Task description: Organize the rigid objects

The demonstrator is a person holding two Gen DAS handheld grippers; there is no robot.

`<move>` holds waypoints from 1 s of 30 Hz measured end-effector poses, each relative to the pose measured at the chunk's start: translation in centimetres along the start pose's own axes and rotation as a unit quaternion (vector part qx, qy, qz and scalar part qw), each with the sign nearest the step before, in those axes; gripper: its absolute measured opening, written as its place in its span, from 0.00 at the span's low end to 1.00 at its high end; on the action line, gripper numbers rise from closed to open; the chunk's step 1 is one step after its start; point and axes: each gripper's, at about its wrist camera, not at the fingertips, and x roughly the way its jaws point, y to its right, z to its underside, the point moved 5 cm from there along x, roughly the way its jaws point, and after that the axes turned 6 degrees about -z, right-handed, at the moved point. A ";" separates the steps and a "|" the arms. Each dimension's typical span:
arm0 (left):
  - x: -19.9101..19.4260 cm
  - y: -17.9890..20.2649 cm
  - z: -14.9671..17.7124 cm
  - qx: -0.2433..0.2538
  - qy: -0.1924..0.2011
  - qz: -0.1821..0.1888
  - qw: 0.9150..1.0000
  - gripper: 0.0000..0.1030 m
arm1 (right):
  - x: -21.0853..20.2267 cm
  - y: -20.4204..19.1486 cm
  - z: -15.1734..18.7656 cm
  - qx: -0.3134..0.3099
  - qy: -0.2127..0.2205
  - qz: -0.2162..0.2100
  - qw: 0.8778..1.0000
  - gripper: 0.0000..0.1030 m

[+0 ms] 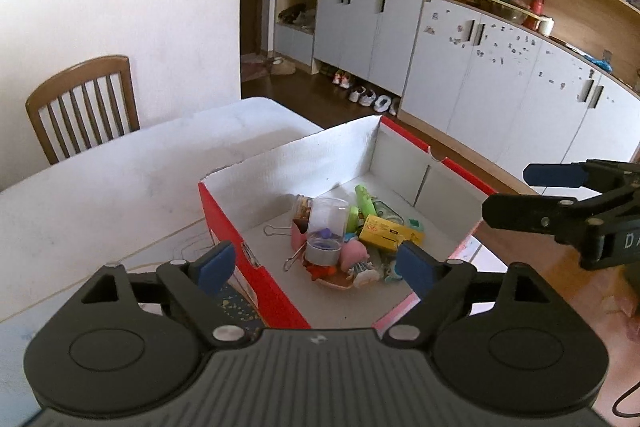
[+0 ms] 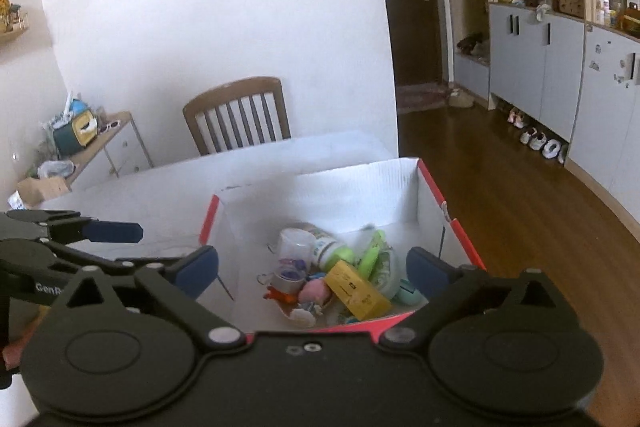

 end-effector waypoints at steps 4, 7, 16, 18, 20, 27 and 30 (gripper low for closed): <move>-1.3 0.0 0.4 0.003 0.021 0.011 1.000 1.00 | -1.0 -0.9 0.6 0.001 0.005 0.014 1.000 1.00; -1.9 -0.2 0.5 -0.001 0.024 0.024 0.999 1.00 | -1.4 -1.3 1.1 0.007 0.008 0.022 1.000 1.00; -3.6 -0.1 1.2 0.000 0.035 0.038 0.999 1.00 | -3.1 -2.6 2.2 0.024 0.021 0.036 0.999 1.00; -4.0 0.0 1.4 0.003 0.038 0.037 0.999 1.00 | -3.5 -2.8 2.4 0.027 0.023 0.040 0.999 1.00; -4.3 0.1 1.5 0.005 0.041 0.039 0.998 1.00 | -3.8 -2.9 2.6 0.030 0.024 0.042 0.998 1.00; -5.1 0.0 1.8 0.016 0.050 0.038 0.998 1.00 | -4.3 -3.3 3.3 0.043 0.025 0.048 0.998 1.00; -5.3 -0.2 1.9 0.014 0.053 0.037 0.998 1.00 | -4.2 -3.4 3.3 0.046 0.027 0.049 0.997 1.00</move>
